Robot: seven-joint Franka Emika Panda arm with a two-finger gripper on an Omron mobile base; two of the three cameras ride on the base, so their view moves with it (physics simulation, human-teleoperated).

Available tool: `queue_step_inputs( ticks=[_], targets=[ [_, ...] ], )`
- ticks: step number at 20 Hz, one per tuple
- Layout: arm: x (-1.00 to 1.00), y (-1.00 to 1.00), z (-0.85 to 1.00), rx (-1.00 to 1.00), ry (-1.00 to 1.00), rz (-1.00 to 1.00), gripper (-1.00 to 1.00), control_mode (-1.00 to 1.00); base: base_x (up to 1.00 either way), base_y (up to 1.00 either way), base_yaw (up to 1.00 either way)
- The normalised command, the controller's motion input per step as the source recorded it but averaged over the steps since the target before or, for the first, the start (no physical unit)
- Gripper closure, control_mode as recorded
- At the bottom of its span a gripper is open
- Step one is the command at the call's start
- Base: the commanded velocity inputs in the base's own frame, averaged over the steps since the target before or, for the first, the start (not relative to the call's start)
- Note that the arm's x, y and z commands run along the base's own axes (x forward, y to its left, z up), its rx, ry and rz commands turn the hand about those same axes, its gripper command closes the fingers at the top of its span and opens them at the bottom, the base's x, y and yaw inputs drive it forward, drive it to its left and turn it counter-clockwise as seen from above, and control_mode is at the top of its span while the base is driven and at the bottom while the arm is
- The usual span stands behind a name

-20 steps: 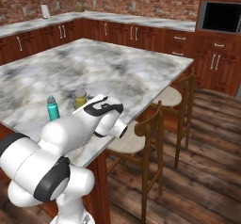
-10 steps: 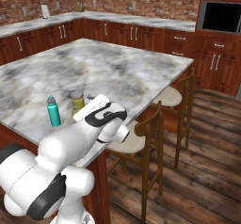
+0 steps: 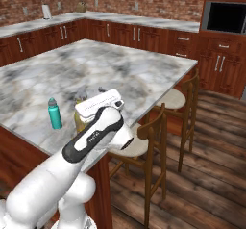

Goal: Move the drinks to the dining counter.

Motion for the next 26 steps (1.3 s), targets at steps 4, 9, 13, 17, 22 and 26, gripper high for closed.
queue_step_inputs(
  ticks=[4,9,13,17,22,26],
  targets=[
    [-0.42,0.0,0.84,0.03,0.61,-0.31,-1.0,-1.0,0.0,0.0,0.0],
    [-0.39,0.0,0.69,0.01,0.72,-0.29,-1.0,-1.0,0.0,0.0,0.0],
    [-0.09,-0.01,0.16,-0.08,0.91,-0.32,-1.0,-1.0,0.0,0.0,0.0],
    [-0.04,-0.09,0.1,-0.11,0.81,-0.3,-1.0,-1.0,0.0,0.0,0.0],
    [-0.16,0.0,0.0,-0.07,0.41,-0.13,-1.0,-1.0,0.0,0.0,0.0],
    [-0.56,0.0,-0.06,-0.05,0.08,-0.01,-1.0,-1.0,0.0,0.0,0.0]
  ],
)
